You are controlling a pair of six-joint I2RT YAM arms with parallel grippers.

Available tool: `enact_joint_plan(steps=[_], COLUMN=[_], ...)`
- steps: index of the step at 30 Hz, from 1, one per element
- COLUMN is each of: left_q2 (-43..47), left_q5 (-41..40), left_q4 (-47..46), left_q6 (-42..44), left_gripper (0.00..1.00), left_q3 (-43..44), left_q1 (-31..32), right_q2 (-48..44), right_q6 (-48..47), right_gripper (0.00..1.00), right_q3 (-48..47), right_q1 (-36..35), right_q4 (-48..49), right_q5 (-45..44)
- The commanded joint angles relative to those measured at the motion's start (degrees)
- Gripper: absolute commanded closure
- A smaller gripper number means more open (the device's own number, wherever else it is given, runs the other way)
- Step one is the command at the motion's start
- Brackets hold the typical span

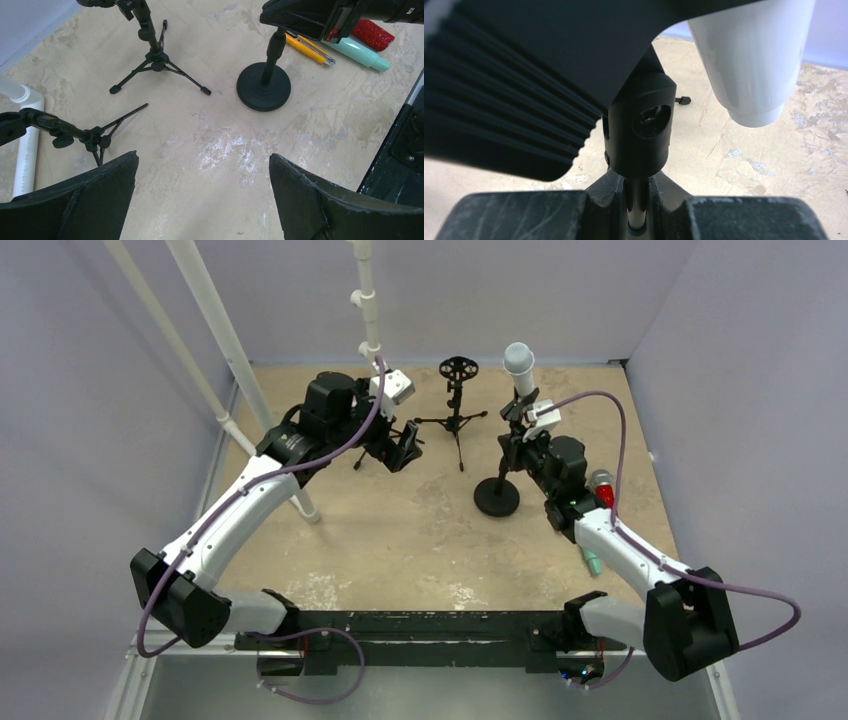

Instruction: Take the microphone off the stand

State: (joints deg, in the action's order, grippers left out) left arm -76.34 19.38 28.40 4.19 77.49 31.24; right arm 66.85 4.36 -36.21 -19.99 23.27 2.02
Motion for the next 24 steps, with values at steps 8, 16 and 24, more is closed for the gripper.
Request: enact_joint_plan(steps=[8,16,24], left_q2=[3.4,3.4,3.1], left_q5=[-0.1,-1.2,-1.1], left_q4=[-2.9,-2.4,-2.2], left_q6=[2.4,3.7,4.1], left_gripper=[0.0,0.0,0.0], left_q3=[-2.6,-2.7,-3.0], left_q1=[-0.4,-0.3,-0.3], right_q2=[-2.2,-2.4,-3.6], right_q6=[3.9,3.8,0.7], right_gripper=[0.86,0.61,0.38], right_q3=[2.2,2.3,2.4], right_q1=[-0.6,-0.6,-0.5], right_q4=[0.7,0.2,-2.4], right_q5=[-0.4,2.5,10.0])
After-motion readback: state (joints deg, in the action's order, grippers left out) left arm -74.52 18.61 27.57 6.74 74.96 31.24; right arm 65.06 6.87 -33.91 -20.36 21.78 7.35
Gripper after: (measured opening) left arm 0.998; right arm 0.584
